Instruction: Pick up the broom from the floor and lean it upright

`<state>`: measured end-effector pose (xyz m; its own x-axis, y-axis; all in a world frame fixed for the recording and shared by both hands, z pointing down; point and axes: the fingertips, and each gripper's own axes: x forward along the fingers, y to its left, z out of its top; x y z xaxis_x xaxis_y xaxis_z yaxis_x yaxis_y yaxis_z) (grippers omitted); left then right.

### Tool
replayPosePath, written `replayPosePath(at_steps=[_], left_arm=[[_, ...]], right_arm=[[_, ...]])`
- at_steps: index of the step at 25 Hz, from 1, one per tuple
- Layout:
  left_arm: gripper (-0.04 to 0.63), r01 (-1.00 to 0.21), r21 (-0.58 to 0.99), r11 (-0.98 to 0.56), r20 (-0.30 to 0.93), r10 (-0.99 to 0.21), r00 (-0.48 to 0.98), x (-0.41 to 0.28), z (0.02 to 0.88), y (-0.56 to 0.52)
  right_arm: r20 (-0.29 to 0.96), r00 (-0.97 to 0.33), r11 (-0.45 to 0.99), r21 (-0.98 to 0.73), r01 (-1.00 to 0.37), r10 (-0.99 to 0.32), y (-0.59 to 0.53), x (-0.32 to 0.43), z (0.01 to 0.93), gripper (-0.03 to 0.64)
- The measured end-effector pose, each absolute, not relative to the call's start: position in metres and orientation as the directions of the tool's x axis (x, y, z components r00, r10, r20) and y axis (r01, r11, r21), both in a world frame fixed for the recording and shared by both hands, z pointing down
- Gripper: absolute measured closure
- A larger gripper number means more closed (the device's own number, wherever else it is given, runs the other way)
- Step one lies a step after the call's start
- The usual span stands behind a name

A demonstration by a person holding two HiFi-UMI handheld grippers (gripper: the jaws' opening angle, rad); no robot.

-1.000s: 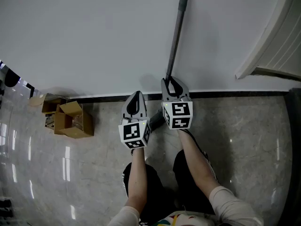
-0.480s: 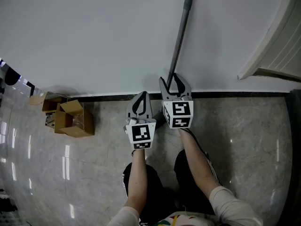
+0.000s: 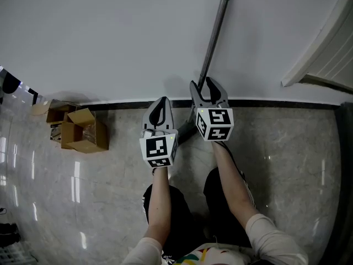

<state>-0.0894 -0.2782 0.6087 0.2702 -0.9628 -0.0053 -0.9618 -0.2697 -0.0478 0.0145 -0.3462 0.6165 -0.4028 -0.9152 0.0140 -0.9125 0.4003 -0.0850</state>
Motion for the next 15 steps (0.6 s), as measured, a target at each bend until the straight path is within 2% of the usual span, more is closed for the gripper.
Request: replayPosePath(at_steps=[11,15], left_arm=[[0.551,-0.968,0.016,-0.250,-0.005,-0.968,0.250,-0.100,0.614,-0.283],[0.551,-0.965,0.037,-0.258,0.005,-0.966,0.259,-0.092,0.613,-0.279]], right_arm=[[0.035,-0.440,0.436,-0.090,-0.895,-0.897,-0.336,0.028,0.610,0.426],[0.073,-0.384,0.368,-0.167,-0.915,-0.921,-0.321,0.049,0.610,0.426]])
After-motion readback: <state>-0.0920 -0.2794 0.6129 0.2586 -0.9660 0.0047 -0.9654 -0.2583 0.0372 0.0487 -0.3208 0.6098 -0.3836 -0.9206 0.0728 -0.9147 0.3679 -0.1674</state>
